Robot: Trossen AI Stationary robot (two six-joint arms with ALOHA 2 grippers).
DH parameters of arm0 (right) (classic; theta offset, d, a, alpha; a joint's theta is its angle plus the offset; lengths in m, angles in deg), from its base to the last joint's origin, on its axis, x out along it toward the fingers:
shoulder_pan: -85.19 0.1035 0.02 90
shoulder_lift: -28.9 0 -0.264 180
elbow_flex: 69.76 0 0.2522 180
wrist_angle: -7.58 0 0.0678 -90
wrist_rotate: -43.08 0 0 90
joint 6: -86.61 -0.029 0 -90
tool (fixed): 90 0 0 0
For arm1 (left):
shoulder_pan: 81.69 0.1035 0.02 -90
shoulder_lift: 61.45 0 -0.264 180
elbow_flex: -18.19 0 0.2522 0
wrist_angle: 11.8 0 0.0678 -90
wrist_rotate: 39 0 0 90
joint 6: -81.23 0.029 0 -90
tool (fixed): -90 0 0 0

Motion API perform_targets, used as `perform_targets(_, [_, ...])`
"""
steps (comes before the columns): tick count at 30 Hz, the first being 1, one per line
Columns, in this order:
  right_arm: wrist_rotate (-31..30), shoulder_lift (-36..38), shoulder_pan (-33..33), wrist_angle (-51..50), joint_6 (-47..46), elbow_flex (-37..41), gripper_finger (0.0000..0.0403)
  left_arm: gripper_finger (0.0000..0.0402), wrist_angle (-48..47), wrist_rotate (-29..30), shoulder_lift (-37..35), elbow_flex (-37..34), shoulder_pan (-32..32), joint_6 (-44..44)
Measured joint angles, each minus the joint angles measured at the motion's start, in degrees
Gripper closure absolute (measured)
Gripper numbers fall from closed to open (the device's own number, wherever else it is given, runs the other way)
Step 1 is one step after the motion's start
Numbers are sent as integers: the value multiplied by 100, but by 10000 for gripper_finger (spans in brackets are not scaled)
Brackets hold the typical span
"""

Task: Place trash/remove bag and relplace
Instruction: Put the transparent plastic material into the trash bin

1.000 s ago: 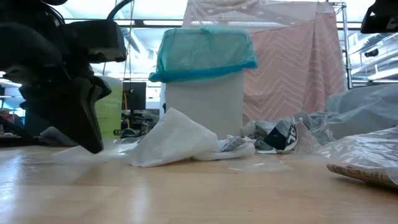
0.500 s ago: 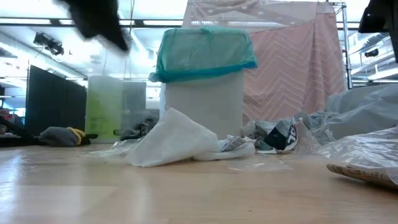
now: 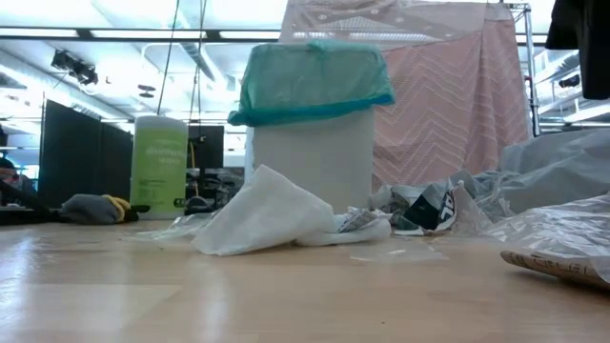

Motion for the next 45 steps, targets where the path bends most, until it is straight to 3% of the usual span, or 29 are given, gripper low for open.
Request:
perform_targets(5, [-25, 0, 0, 8, 0, 0, 402, 399, 17, -31, 0, 622, 896, 1155])
perform_targets(8, [-28, 0, -9, 22, 1, 0, 401, 399, 19, -275, 0, 773, 1518, 1307])
perform_targets(16, [-76, 0, -13, 36, 4, 0, 401, 399, 132, -2230, 199, 795, 3102, 1390])
perform_targets(21, [-111, 0, -17, 46, 4, 0, 402, 399, 169, -2654, 555, 793, 3622, 1367])
perform_targets(30, [-109, 0, -17, 94, 4, 0, 401, 391, 161, -3115, 1041, 789, 3911, 1508])
perform_targets(40, [-200, 0, -17, 126, 12, 0, 399, 303, 257, -3666, 1064, 848, 3930, 1655])
perform_targets(45, [-208, 0, -17, 127, 61, 0, 402, 265, -286, -4150, 990, 1514, 3863, 1336])
